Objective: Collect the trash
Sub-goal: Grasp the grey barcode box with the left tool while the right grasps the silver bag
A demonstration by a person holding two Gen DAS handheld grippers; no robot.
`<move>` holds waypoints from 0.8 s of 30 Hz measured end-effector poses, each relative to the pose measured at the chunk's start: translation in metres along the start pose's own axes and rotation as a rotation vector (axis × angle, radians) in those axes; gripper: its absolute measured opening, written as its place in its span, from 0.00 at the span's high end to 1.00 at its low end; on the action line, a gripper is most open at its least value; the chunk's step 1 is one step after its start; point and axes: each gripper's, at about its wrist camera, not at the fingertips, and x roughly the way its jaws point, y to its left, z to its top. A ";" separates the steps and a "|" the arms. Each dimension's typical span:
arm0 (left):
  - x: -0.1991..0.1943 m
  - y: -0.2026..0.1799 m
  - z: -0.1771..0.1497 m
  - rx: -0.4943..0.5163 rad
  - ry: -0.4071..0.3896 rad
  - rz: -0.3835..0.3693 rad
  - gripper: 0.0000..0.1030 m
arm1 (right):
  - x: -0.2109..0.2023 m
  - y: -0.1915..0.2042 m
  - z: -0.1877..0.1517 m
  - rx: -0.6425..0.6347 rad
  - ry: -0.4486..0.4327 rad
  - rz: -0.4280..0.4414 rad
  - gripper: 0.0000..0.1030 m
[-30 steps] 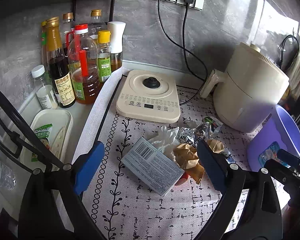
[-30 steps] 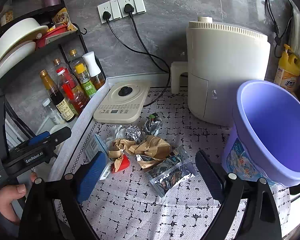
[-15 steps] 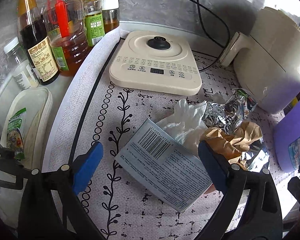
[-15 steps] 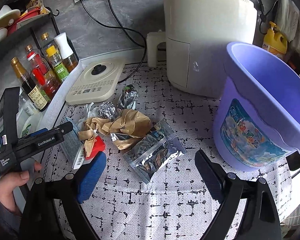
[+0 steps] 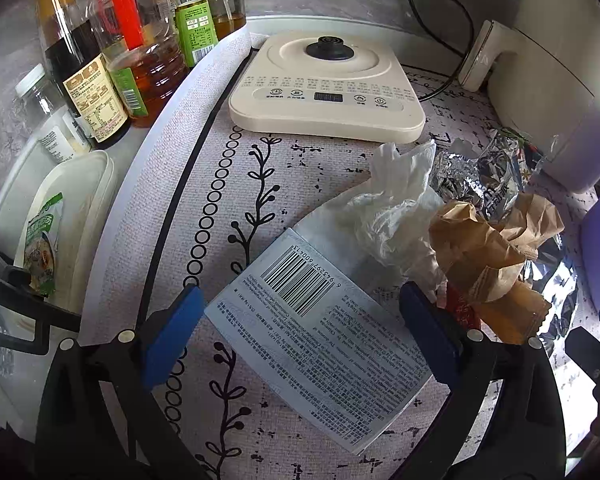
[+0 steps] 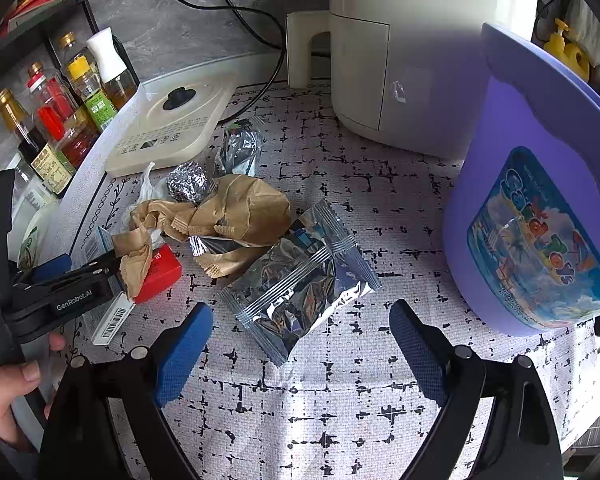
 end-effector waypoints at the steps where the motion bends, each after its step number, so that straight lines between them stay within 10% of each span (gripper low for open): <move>1: -0.001 0.002 -0.002 -0.002 0.004 0.010 0.06 | 0.004 0.001 -0.001 -0.003 0.009 0.005 0.15; 8: -0.008 0.010 -0.018 -0.014 0.032 0.054 0.06 | 0.025 0.001 -0.009 0.000 0.059 0.015 0.20; 18: -0.021 0.009 -0.032 -0.038 0.062 0.052 0.06 | 0.028 -0.009 -0.013 0.016 0.068 0.061 0.85; 24: -0.014 0.008 -0.038 -0.066 0.066 0.082 0.10 | 0.021 -0.014 -0.016 -0.004 0.056 0.102 0.91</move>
